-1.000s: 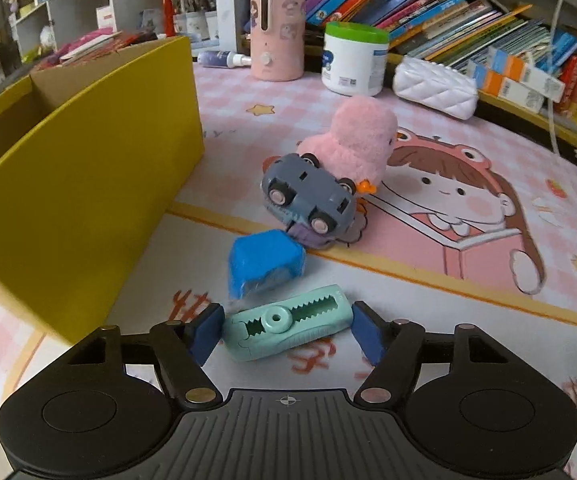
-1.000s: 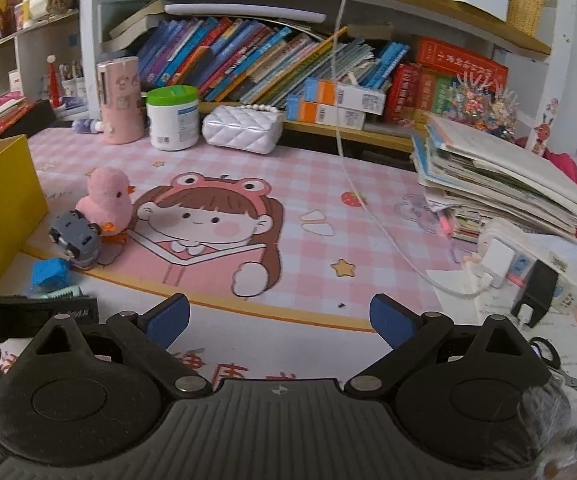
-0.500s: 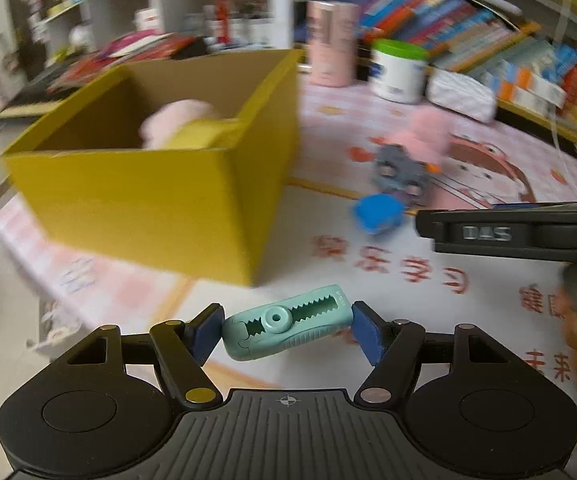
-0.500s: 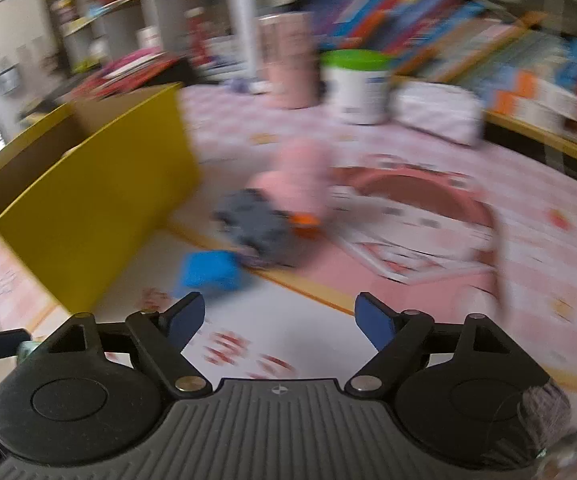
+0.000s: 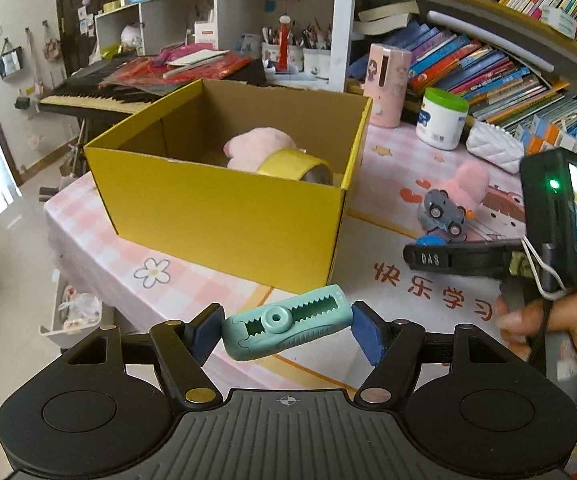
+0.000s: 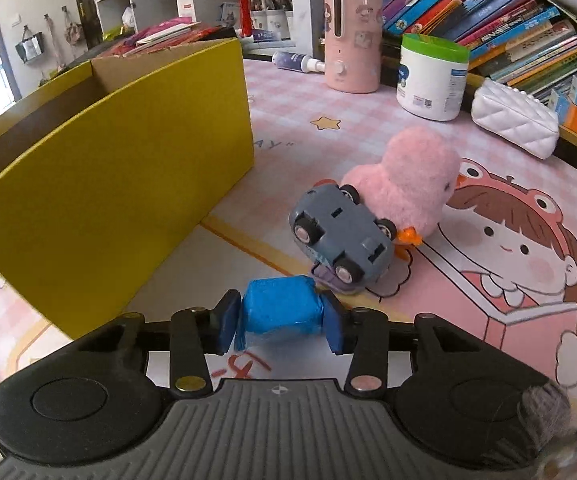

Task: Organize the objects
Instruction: 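Carry the tape dispenser in the left tool while the right tool carries the eraser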

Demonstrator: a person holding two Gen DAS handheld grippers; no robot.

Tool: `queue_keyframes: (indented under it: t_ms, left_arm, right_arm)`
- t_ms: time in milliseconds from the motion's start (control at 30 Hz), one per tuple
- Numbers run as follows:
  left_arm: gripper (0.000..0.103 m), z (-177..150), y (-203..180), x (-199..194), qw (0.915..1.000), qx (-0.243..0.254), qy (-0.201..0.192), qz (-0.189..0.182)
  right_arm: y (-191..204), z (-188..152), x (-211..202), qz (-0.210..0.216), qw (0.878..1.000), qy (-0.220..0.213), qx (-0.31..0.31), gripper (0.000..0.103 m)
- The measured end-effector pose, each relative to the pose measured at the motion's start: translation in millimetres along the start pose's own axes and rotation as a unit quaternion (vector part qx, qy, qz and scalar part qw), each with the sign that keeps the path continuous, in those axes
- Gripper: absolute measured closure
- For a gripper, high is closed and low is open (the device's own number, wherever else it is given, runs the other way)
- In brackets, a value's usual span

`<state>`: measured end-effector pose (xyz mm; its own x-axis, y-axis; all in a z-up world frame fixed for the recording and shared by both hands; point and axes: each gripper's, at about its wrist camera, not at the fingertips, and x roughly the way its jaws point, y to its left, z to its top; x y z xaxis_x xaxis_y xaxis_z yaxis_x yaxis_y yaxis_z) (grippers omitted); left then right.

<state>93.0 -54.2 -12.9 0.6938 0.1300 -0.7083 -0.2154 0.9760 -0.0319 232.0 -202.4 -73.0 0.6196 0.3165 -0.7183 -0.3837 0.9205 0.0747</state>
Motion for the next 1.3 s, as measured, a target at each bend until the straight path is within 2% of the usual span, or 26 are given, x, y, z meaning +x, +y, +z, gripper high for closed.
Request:
queue_keyframes:
  t_ms: [300, 500, 700, 1100, 1300]
  left_arm:
    - [0.034, 3.3, 12.6, 3.0, 0.9994, 0.014, -0.012, -0.029]
    - [0.034, 7.6, 31.6, 0.0, 0.9976, 0.030, -0.028, -0.056]
    - [0.034, 4.3, 68.1, -8.2, 0.9952, 0.041, -0.035, -0.082]
    - [0.034, -13.3, 153.8, -31.4, 0.9946, 0.045, -0.035, -0.087]
    - [0.034, -23.5, 186.4, -45.2, 0.9940, 0.055, -0.038, -0.087]
  right_arm:
    - [16.5, -15.8, -58.3, -0.061, 0.996, 0.006, 0.057, 0.064]
    - [53.9, -19.9, -97.5, -0.096, 0.993, -0.018, 0.073, 0.064]
    - [104.5, -25.5, -118.7, -0.124, 0.989, -0.036, 0.077, 0.064]
    - [203.7, -50.1, -128.7, -0.125, 0.988, -0.029, 0.081, 0.064]
    - [239.1, -64.5, -130.2, -0.118, 0.989, -0.020, 0.092, 0.064]
